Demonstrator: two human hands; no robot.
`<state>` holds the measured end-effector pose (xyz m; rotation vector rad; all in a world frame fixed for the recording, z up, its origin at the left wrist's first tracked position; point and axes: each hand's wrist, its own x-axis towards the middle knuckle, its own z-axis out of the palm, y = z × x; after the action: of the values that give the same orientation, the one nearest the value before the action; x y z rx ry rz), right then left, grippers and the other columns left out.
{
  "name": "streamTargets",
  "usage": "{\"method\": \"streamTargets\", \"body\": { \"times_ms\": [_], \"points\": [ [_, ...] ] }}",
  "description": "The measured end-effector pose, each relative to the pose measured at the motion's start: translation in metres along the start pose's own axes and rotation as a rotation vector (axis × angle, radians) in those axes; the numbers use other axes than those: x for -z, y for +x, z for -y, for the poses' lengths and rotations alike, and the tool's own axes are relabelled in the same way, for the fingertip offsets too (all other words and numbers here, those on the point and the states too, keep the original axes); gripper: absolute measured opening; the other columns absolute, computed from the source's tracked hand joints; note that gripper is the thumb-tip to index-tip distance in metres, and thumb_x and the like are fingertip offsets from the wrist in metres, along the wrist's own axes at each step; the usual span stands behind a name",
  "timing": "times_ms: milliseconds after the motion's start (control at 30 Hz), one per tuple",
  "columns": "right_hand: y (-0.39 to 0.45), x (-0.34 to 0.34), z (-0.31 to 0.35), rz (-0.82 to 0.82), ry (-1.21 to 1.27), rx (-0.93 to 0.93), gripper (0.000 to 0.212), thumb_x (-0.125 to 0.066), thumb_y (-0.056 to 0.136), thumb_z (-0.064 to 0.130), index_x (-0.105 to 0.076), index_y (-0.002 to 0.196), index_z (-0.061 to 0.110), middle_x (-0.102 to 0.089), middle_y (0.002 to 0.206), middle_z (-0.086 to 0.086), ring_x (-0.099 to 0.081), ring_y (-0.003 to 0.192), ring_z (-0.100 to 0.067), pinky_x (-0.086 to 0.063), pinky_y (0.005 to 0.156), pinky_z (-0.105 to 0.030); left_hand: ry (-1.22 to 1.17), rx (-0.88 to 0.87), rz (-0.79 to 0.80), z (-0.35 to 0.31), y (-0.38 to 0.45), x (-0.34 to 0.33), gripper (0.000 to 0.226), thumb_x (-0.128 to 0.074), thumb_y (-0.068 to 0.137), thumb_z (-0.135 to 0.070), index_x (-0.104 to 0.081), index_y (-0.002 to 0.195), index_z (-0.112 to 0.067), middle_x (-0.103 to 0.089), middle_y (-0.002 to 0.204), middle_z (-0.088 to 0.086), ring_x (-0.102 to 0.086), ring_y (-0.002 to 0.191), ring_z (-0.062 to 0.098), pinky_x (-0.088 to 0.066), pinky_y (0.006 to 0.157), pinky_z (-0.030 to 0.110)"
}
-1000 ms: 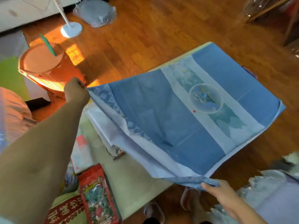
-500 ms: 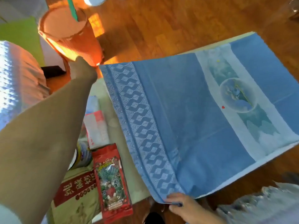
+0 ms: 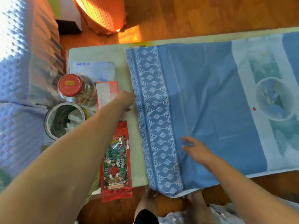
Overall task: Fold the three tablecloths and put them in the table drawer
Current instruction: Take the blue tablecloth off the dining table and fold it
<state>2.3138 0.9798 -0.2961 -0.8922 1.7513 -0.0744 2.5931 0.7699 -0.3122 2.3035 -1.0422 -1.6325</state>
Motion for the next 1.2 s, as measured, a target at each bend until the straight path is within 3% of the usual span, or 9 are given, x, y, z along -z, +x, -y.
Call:
{"method": "streamTargets", "body": {
  "times_ms": [167,367,433,533,600,733,933,1033,1200],
  "points": [
    [0.037,0.002,0.043,-0.06,-0.015,0.09,0.056,-0.06,0.096,0.003,-0.043,0.149,0.012,-0.044,0.146,-0.013,-0.052,0.12,-0.02,-0.039,0.101,-0.025,-0.197,-0.083,-0.075,-0.02,0.018,-0.01,0.046,-0.053,0.101,-0.018,-0.044,0.143,-0.001,-0.057,0.112,0.007,-0.053,0.093,0.022,-0.046,0.08,0.031],
    [0.095,0.019,0.11,-0.288,-0.203,0.366,0.055,-0.063,0.091,0.003,-0.049,0.144,0.009,-0.039,0.152,-0.013,-0.037,0.142,-0.027,-0.025,0.121,-0.037,-0.196,-0.273,-0.288,-0.075,0.069,0.018,0.062,-0.052,0.1,-0.025,-0.03,0.157,-0.012,-0.049,0.15,0.01,-0.05,0.134,0.028,-0.042,0.112,0.039],
    [0.114,0.026,0.135,-0.331,-0.3,0.431,0.056,-0.062,0.091,0.006,-0.049,0.145,0.011,-0.04,0.154,-0.011,-0.034,0.144,-0.026,-0.021,0.121,-0.033,-0.238,-0.262,-0.331,-0.091,0.09,0.027,0.055,-0.054,0.099,-0.029,-0.043,0.149,-0.009,-0.06,0.134,0.01,-0.055,0.127,0.028,-0.047,0.103,0.037],
    [0.133,0.027,0.155,-0.334,-0.395,0.433,0.055,-0.06,0.093,0.013,-0.049,0.146,0.017,-0.041,0.154,-0.007,-0.036,0.14,-0.029,-0.02,0.117,-0.029,-0.358,-0.252,-0.303,-0.105,0.113,0.033,0.025,-0.058,0.095,-0.032,-0.066,0.095,-0.008,-0.053,0.076,0.001,-0.059,0.086,0.02,-0.038,0.066,0.026],
    [0.139,0.026,0.154,-0.321,-0.391,0.402,0.053,-0.059,0.093,0.014,-0.05,0.145,0.019,-0.04,0.155,-0.003,-0.034,0.14,-0.028,-0.019,0.116,-0.027,-0.418,-0.254,-0.264,-0.112,0.118,0.034,0.015,-0.066,0.091,-0.03,-0.06,0.097,-0.017,-0.055,0.082,-0.002,-0.055,0.078,0.017,-0.039,0.064,0.024],
    [0.14,0.026,0.147,-0.32,-0.35,0.395,0.047,-0.06,0.093,0.011,-0.057,0.139,0.02,-0.039,0.156,0.002,-0.03,0.14,-0.024,-0.018,0.113,-0.02,-0.393,-0.412,-0.263,-0.122,0.118,0.035,0.046,-0.068,0.088,-0.016,-0.059,0.132,-0.025,-0.067,0.104,-0.001,-0.066,0.087,0.011,-0.053,0.07,0.022],
    [0.147,0.029,0.148,-0.312,-0.305,0.39,0.039,-0.059,0.095,0.011,-0.063,0.132,0.023,-0.04,0.153,0.006,-0.029,0.14,-0.019,-0.015,0.105,-0.013,-0.338,-0.47,-0.227,-0.135,0.12,0.042,0.007,-0.071,0.09,-0.022,-0.074,0.087,-0.028,-0.072,0.091,-0.002,-0.067,0.08,0.013,-0.056,0.068,0.024],
    [0.148,0.03,0.145,-0.291,-0.285,0.386,0.039,-0.058,0.096,0.011,-0.063,0.132,0.024,-0.039,0.153,0.006,-0.029,0.141,-0.018,-0.014,0.105,-0.013,-0.324,-0.373,-0.189,-0.136,0.123,0.05,0.002,-0.074,0.087,-0.02,-0.074,0.086,-0.019,-0.073,0.093,0.006,-0.07,0.083,0.021,-0.062,0.077,0.035],
    [0.149,0.038,0.145,-0.237,-0.231,0.445,0.044,-0.06,0.094,0.008,-0.059,0.138,0.017,-0.039,0.157,-0.002,-0.034,0.144,-0.021,-0.018,0.118,-0.021,-0.401,-0.21,-0.639,-0.125,0.108,0.052,0.03,-0.048,0.096,-0.016,-0.065,0.121,-0.017,-0.066,0.113,0.0,-0.065,0.105,0.021,-0.052,0.09,0.025]
  ]
}}
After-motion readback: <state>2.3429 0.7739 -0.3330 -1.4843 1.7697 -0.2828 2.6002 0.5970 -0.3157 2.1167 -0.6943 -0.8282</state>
